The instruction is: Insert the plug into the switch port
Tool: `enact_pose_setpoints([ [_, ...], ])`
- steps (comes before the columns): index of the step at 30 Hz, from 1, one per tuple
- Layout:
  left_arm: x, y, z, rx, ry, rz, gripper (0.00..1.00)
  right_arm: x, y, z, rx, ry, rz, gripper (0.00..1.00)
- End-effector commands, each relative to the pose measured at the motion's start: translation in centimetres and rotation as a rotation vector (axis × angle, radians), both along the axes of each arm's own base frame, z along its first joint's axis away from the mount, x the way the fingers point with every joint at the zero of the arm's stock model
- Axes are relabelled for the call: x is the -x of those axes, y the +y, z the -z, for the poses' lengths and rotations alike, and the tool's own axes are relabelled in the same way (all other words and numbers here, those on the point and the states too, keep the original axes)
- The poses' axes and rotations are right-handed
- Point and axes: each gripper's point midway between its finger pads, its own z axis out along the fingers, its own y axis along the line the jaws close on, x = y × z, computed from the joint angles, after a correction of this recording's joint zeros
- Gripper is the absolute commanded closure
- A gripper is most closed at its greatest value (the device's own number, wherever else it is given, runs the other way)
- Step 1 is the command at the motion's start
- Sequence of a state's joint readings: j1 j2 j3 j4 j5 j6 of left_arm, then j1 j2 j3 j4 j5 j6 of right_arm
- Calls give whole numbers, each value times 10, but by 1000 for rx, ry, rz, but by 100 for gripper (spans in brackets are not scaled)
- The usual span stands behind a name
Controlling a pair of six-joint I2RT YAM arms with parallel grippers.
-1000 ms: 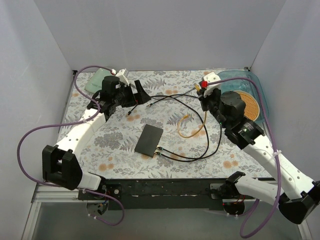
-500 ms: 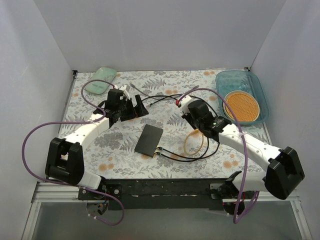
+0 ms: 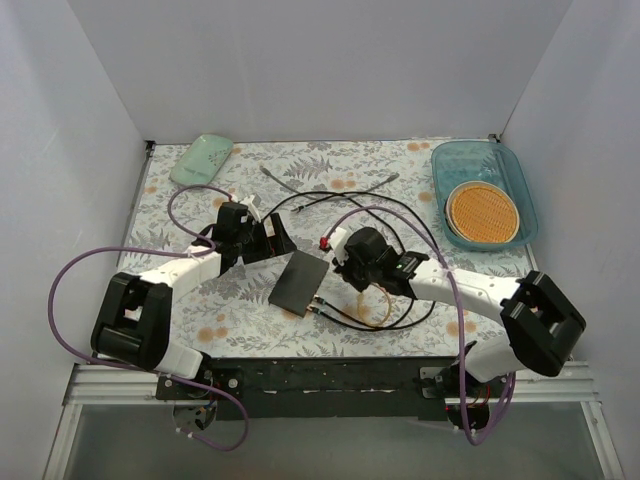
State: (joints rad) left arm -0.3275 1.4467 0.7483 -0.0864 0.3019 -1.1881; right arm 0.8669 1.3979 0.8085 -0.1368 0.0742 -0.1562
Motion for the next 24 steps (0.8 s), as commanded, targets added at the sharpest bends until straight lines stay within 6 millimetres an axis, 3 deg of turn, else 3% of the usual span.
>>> enact_pose_setpoints([
  [1,0,-5,-1,43,-25,24,6,19,33,14,-70,83,-75,99],
  [11,16,-9,15,70,7,59,14,30,46,32,-92,121,-81,99],
  [15,20,-8,21,70,26,53,15,11,37,25,-64,49,17,99],
  [18,19,-7,21,66,24,43,15,-21,29,-15,-84,-90,139,99],
  [20,15,-6,16,61,10,33,14,-39,13,-44,-85,-161,220,99],
  [24,12,-2,12,44,0,11,13,-82,-43,-129,-124,-395,481,99],
])
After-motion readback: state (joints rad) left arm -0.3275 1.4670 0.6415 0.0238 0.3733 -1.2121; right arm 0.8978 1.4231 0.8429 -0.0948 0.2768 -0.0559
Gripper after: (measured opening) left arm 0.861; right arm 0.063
